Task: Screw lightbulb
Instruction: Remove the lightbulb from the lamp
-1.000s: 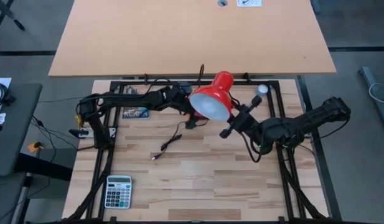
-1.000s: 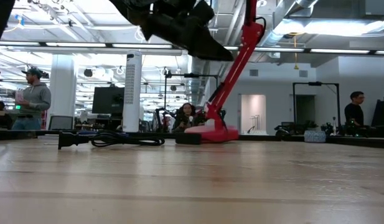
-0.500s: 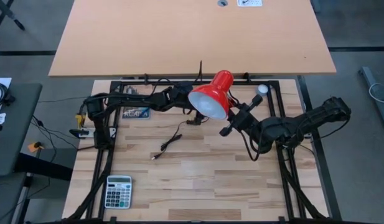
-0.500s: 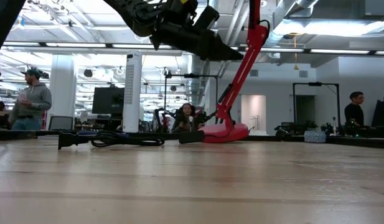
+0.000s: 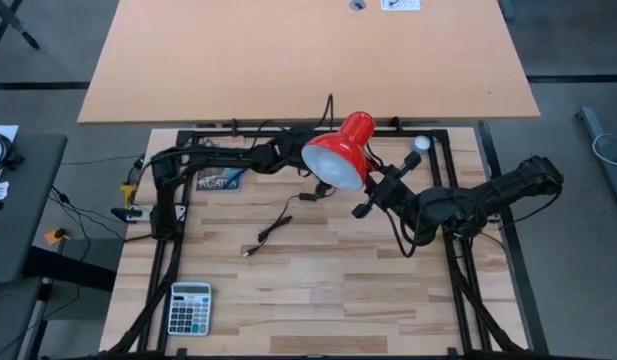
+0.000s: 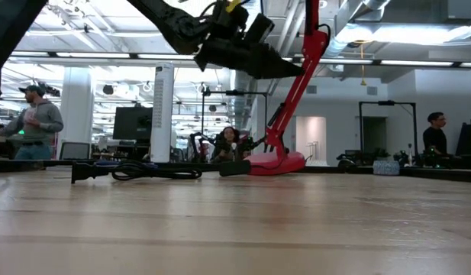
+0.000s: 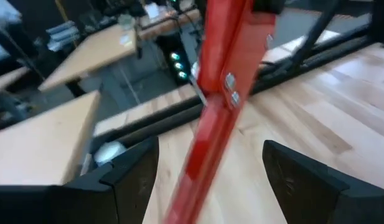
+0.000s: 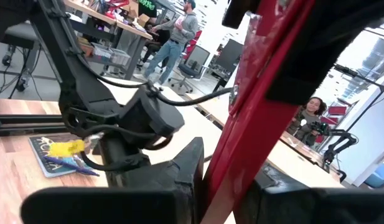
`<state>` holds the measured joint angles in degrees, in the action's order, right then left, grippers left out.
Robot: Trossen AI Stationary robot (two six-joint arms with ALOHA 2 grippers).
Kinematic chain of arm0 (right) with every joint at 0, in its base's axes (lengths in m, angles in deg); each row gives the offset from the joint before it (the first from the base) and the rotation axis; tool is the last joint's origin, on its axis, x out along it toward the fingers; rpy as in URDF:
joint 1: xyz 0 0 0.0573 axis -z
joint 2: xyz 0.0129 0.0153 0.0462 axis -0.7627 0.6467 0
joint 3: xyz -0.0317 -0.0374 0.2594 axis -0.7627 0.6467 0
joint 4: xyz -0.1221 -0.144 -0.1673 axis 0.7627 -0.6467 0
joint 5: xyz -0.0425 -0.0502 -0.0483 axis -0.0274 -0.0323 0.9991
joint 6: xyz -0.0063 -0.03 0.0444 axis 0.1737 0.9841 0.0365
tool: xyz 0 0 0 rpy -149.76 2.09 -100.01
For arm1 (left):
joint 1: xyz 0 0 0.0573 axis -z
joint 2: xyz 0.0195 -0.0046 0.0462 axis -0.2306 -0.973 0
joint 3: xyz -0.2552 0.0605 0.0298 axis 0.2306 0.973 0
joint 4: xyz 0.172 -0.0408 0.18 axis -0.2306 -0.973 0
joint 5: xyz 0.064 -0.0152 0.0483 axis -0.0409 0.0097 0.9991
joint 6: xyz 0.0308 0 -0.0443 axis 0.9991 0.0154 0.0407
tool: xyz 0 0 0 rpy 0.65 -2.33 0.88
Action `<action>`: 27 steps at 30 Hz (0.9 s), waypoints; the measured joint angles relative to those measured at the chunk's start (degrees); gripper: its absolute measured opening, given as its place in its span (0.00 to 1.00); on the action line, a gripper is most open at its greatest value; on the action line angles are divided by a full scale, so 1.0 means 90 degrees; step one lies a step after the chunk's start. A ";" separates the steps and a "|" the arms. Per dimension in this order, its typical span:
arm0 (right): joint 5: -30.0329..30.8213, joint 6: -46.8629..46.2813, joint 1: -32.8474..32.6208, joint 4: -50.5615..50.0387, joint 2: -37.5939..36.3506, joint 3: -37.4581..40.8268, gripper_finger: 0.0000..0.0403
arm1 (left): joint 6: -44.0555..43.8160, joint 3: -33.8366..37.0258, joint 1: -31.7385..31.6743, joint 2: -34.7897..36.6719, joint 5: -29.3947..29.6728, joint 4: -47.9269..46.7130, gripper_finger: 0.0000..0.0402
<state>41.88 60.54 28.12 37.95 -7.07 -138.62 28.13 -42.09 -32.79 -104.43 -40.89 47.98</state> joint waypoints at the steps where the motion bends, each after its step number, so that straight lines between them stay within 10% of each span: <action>1: 0.0000 0.0000 0.0000 0.0000 0.0000 0.0000 0.17 | 0.0048 -0.0108 -0.0001 -0.0098 -0.0008 0.0059 0.69; 8: -0.0010 -0.0002 -0.0002 0.0002 0.0000 0.0000 0.17 | 0.0174 -0.0507 0.0022 -0.0595 -0.0291 0.0005 0.62; 20: -0.0114 0.0045 -0.0028 0.0034 -0.0049 -0.0001 0.17 | 0.0206 -0.0519 -0.0006 -0.0423 -0.0162 -0.0712 0.13; 27: -0.0214 0.0050 -0.0181 0.0012 -0.0076 -0.0002 0.18 | -0.0093 -0.0519 0.0008 -0.0092 -0.0074 -0.1742 0.09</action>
<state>39.96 60.99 26.50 38.06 -7.75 -138.64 27.29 -46.75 -32.72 -105.26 -41.56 32.30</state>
